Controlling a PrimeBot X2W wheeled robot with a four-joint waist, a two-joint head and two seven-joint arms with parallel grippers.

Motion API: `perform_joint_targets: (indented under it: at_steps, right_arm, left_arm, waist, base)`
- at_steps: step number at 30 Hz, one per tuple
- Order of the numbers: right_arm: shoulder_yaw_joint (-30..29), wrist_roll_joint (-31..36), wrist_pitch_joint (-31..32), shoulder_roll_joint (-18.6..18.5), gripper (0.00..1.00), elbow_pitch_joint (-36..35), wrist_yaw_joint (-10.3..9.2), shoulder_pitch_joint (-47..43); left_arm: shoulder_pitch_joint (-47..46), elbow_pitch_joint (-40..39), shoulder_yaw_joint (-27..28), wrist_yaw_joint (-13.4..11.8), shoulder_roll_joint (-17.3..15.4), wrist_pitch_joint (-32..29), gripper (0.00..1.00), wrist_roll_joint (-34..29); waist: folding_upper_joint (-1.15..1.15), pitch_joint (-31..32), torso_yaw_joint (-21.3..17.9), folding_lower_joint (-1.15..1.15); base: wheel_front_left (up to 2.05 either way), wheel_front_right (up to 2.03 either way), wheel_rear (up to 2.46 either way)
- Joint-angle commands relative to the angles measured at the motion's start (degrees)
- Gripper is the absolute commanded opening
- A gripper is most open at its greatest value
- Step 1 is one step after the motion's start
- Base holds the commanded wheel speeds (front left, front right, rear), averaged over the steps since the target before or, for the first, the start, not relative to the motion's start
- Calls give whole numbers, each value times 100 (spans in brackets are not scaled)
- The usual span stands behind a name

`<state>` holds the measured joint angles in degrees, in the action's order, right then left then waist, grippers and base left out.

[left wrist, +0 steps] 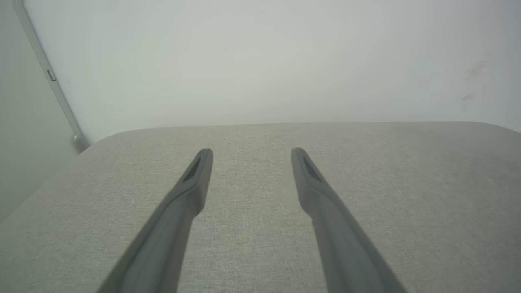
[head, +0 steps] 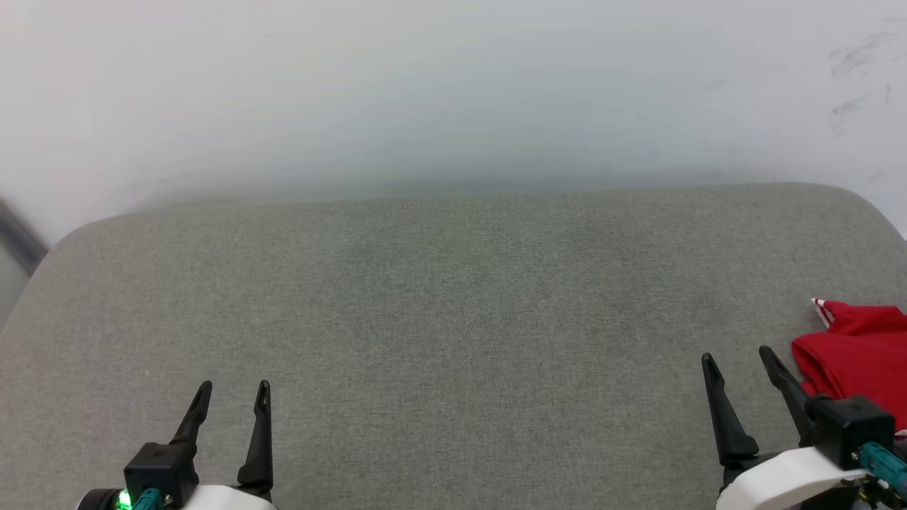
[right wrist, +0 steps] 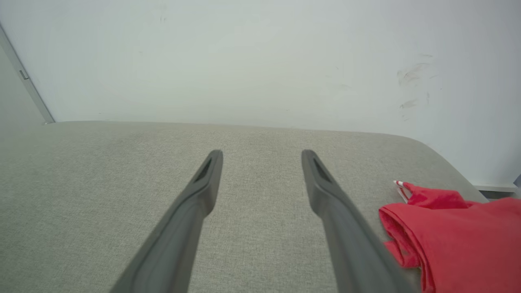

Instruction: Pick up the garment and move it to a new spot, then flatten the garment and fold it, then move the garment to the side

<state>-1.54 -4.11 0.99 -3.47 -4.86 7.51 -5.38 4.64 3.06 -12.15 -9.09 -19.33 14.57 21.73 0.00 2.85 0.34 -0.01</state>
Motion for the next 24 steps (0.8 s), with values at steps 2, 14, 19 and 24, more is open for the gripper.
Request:
perform_joint_targets:
  at_steps: [2,14,19,24]
  right_arm:
    - [11,-63,-16,39,100,-91,-5,-103]
    - [37,-172,-75,63,100,29,-5,18]
    - [58,-184,-93,64,100,90,-5,65]
    - [96,-151,-64,46,0,218,0,-47]
  left_arm:
    - [67,1,-23,-5,-28,6,100,-31]
    - [-71,61,-55,34,-72,-5,100,34]
    - [-95,89,-71,26,-73,1,100,62]
    - [9,180,-77,32,22,-24,0,86]
  waist:
    - [0,1,-20,1]
    - [0,-35,-95,1]
    - [0,-52,-129,1]
    - [0,-57,-150,1]
  base:
    - [0,0,0]
    - [0,0,0]
    - [0,0,0]
    - [0,0,0]
